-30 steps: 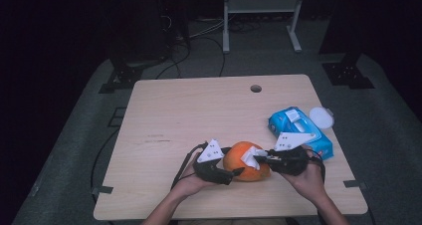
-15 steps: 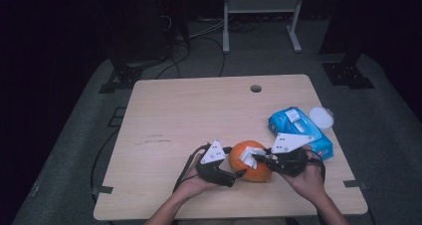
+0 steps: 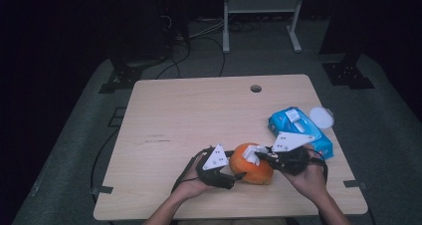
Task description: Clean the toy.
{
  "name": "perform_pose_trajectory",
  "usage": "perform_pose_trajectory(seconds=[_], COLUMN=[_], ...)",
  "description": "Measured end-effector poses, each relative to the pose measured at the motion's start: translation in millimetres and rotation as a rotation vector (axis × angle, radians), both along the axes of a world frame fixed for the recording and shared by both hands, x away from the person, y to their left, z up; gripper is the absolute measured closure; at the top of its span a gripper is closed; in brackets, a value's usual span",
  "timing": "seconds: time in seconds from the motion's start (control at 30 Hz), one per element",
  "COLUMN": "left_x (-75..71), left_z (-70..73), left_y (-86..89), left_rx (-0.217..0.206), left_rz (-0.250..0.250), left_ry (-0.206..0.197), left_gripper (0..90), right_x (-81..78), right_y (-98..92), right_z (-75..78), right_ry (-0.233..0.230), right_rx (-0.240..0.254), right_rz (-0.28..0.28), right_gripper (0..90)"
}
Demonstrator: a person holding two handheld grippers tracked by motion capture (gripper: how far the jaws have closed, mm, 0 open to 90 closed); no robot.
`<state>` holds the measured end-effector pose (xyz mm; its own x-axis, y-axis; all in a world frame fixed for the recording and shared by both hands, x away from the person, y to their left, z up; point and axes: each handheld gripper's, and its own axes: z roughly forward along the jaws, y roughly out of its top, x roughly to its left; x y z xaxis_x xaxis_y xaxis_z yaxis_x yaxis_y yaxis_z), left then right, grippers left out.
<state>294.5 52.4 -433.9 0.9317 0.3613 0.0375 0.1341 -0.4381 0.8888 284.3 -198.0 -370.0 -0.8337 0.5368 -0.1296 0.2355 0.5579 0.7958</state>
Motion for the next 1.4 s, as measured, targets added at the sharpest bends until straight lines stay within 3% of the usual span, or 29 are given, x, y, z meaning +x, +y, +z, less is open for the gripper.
perform_pose_trajectory(seconds=[0.13,0.27,0.37,0.47,0.63,0.73,0.83,0.9,0.93,1.07,1.13,1.23,1.33,1.4], left_x=[4.5,1.2,-1.9,-0.7,3.8,6.6,6.1,3.8,2.3,-7.5,-11.7,-8.9,-3.0,0.4], left_z=[1.9,1.3,1.7,0.5,-4.9,-4.4,-1.3,0.2,0.9,5.2,5.6,4.4,1.2,-0.9], left_y=[-1.5,-3.9,-3.0,-0.3,7.2,7.6,4.9,2.9,2.2,-4.4,-7.2,-2.3,4.8,8.3], left_rx=[-0.068,-0.045,-0.020,-0.012,-0.018,-0.023,-0.039,-0.022,-0.012,0.032,0.066,0.065,0.061,0.064], left_rz=[0.019,0.037,0.037,0.028,0.020,0.013,0.017,0.010,0.012,-0.010,-0.033,-0.034,-0.025,-0.015], left_ry=[0.100,0.088,0.048,0.036,0.048,0.083,0.099,0.089,0.078,-0.007,-0.054,-0.047,-0.024,-0.010], left_gripper=[13.6,18.0,23.3,24.9,24.8,18.6,10.8,11.8,17.0,23.1,23.5,25.6,26.4,26.5], right_x=[-1.5,-10.8,-14.6,-11.3,0.0,4.2,2.3,0.8,-0.8,-8.6,-13.0,-14.6,-7.1,0.5], right_y=[1.8,25.2,34.3,26.7,0.0,-8.1,-2.4,2.9,6.3,23.3,33.7,40.0,26.6,13.3], right_z=[-1.1,-1.2,0.3,2.6,-2.8,-8.4,-6.2,-4.2,-3.2,1.7,2.6,3.3,2.9,-1.5], right_ry=[0.003,-0.024,-0.049,-0.041,-0.010,0.026,0.000,-0.003,-0.007,-0.011,-0.026,-0.055,-0.035,0.003], right_rx=[0.002,-0.027,-0.058,-0.047,-0.046,-0.037,-0.077,-0.076,-0.085,-0.044,-0.061,-0.100,-0.091,-0.081], right_rz=[0.008,0.068,0.093,0.078,-0.009,-0.017,-0.017,-0.003,0.007,0.087,0.112,0.115,0.071,0.037], right_gripper=[78.2,78.2,78.2,78.3,78.3,78.3,78.3,78.3,78.3,78.2,78.2,78.3,78.3,78.3])
